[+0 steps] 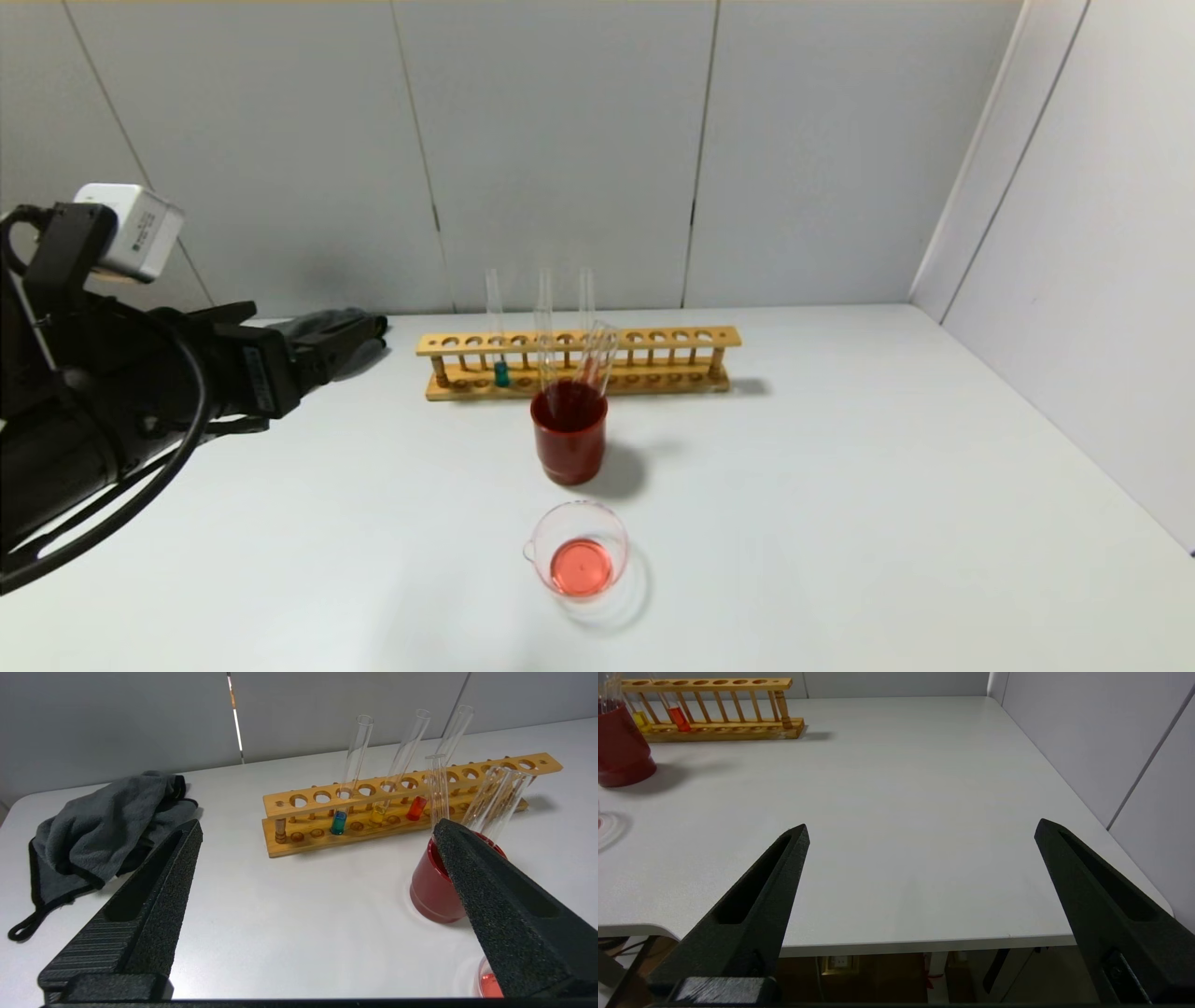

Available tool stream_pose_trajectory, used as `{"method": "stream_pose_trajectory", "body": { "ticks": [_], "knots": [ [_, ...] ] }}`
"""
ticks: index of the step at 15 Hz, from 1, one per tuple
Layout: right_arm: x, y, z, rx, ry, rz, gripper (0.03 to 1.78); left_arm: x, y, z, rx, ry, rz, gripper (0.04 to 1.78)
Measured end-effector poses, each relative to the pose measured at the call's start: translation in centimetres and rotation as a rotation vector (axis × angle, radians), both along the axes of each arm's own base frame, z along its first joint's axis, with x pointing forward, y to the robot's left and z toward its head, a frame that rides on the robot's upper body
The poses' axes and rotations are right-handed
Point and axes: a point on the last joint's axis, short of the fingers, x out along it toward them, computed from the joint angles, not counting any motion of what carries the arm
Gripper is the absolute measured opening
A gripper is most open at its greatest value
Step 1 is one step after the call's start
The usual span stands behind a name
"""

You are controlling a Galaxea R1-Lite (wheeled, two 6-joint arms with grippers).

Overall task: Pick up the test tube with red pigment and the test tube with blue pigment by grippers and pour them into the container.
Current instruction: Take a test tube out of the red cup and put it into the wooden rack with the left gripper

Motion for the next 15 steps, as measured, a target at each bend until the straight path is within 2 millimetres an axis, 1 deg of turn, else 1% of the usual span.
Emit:
{"method": "stream_pose_trajectory", "body": {
  "ticks": [3,5,10,12,15],
  "knots": [
    [0.0,0.0,0.0,0.0,0.0,0.0,1.7,2.6,-0.9,-0.1,0.008,0.026,0.001,1.75],
    [0.0,0.0,0.0,0.0,0.0,0.0,1.7,4.8,-1.7,-0.3,0.007,0.031,0.002,1.75],
    [0.0,0.0,0.0,0.0,0.0,0.0,1.7,11.0,-3.9,-2.1,-0.01,-0.03,0.001,1.75],
    [0.0,0.0,0.0,0.0,0.0,0.0,1.7,12.7,-4.5,-3.0,-0.022,-0.061,0.0,1.75],
    [0.0,0.0,0.0,0.0,0.0,0.0,1.7,14.2,-5.2,-4.9,-0.022,-0.077,-0.004,1.75]
  ]
}}
